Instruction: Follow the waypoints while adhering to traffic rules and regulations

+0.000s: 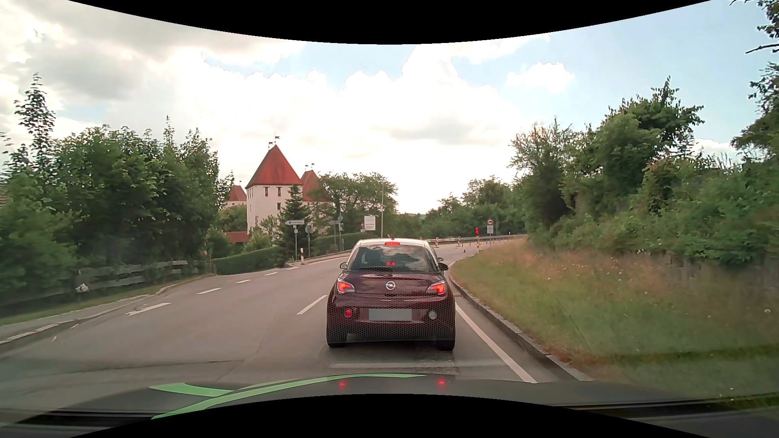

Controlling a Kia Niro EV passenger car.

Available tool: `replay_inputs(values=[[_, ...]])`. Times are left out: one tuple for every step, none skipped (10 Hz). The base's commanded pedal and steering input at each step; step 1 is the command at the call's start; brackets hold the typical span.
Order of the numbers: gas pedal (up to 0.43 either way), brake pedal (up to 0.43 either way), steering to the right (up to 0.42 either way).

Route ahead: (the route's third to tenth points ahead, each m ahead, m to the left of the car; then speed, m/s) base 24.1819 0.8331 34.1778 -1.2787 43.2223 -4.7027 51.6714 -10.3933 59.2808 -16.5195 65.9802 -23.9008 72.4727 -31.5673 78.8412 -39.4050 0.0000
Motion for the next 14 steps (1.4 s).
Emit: replay_inputs(values=[[0.0,0.317,0.027],[0.0,0.323,0.027],[0.0,0.323,0.027],[0.0,0.323,0.027],[0.0,0.323,0.027],[0.0,0.323,0.027],[0.0,0.323,0.027],[0.0,0.323,0.027],[0.0,0.323,0.027],[0.0,0.323,0.027],[0.0,0.323,0.027],[0.0,0.323,0.027],[0.0,0.323,0.027],[0.0,0.323,0.027]])
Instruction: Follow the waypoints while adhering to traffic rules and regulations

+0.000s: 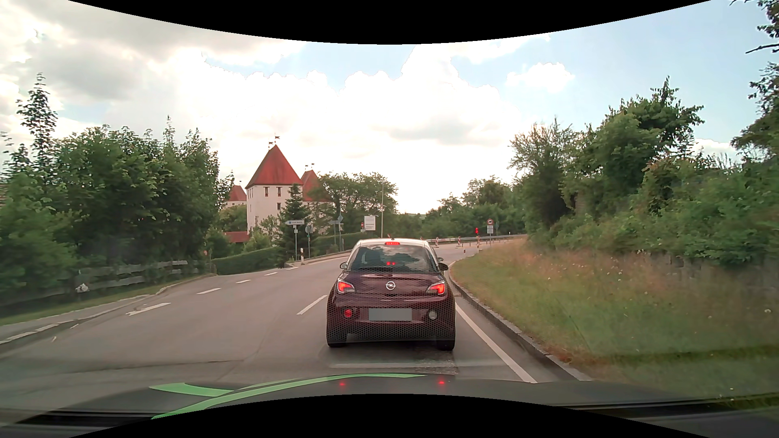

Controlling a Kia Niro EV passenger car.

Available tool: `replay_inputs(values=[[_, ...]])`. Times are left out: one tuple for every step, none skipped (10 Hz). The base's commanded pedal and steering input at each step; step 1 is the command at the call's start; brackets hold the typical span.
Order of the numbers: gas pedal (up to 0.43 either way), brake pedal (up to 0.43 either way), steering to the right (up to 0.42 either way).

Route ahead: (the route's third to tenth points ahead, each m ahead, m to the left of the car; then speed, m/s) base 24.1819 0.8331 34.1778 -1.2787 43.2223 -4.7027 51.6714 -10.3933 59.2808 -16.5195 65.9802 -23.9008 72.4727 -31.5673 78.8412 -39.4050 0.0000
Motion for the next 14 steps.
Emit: replay_inputs(values=[[0.0,0.323,0.027],[0.0,0.323,0.027],[0.0,0.323,0.027],[0.0,0.323,0.027],[0.0,0.323,0.027],[0.0,0.323,0.027],[0.0,0.323,0.027],[0.0,0.323,0.027],[0.0,0.323,0.027],[0.0,0.323,0.027],[0.0,0.323,0.027],[0.0,0.323,0.027],[0.0,0.323,0.027],[0.0,0.323,0.027]])
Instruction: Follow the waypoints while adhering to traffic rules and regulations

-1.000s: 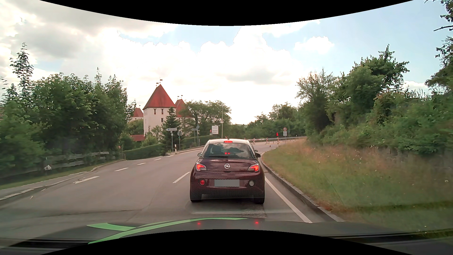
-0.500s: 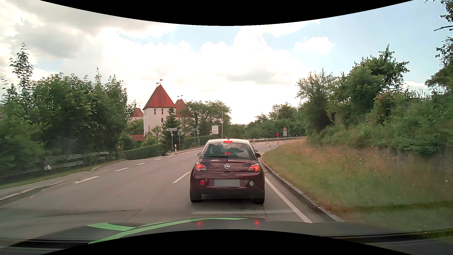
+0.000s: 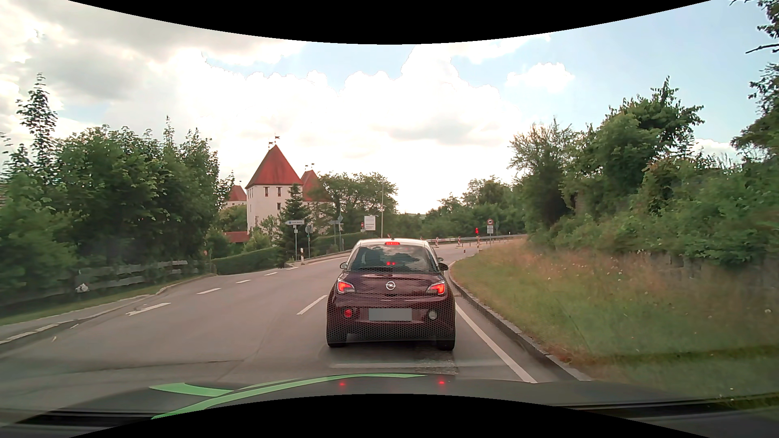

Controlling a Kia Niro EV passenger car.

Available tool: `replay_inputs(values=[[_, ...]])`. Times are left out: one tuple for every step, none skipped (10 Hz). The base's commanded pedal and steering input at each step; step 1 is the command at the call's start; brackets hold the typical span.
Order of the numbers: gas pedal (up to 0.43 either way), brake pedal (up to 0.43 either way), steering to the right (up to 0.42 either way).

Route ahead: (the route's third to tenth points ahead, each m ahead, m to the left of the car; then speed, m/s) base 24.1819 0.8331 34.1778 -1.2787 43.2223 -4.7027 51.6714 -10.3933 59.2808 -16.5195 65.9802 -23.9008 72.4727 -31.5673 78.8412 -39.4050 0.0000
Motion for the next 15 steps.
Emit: replay_inputs(values=[[0.0,0.323,0.027],[0.0,0.323,0.027],[0.0,0.323,0.027],[0.0,0.323,0.027],[0.0,0.323,0.027],[0.0,0.323,0.027],[0.0,0.323,0.027],[0.0,0.323,0.027],[0.0,0.323,0.027],[0.0,0.323,0.027],[0.0,0.323,0.027],[0.0,0.323,0.027],[0.0,0.323,0.027],[0.0,0.323,0.027],[0.0,0.323,0.027]])
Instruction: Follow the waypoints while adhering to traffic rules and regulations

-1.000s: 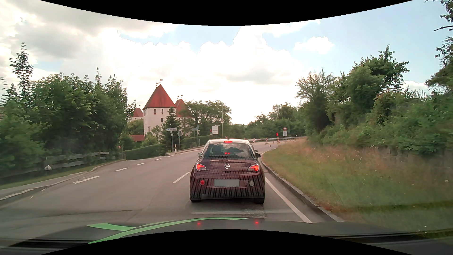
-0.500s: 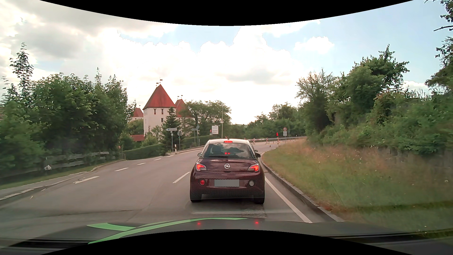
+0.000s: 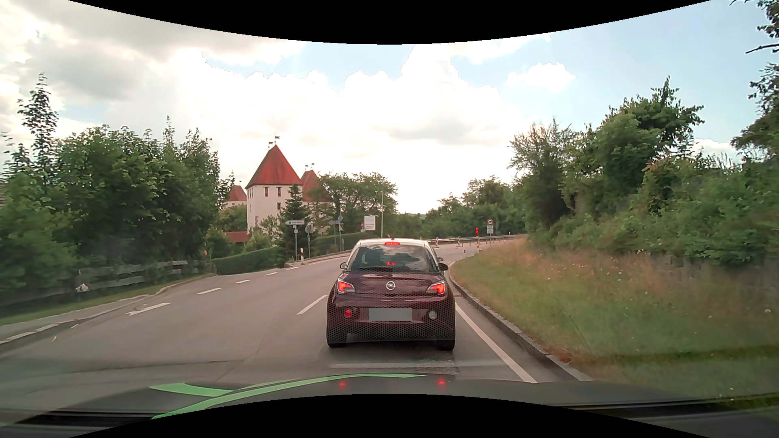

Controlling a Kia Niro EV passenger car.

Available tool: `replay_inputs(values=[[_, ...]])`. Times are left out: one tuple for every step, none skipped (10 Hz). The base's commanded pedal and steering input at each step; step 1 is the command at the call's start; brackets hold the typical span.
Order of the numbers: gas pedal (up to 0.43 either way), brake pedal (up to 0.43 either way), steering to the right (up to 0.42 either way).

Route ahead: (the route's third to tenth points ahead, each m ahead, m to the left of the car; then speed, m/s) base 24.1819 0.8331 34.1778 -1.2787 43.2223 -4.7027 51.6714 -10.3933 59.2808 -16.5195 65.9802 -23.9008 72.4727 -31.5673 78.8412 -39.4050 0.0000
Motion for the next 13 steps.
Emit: replay_inputs(values=[[0.0,0.323,0.027],[0.0,0.323,0.027],[0.0,0.323,0.027],[0.0,0.323,0.027],[0.0,0.323,0.027],[0.0,0.323,0.027],[0.0,0.323,0.027],[0.0,0.323,0.027],[0.0,0.323,0.027],[0.0,0.323,0.027],[0.0,0.323,0.027],[0.0,0.323,0.027],[0.0,0.323,0.027]])
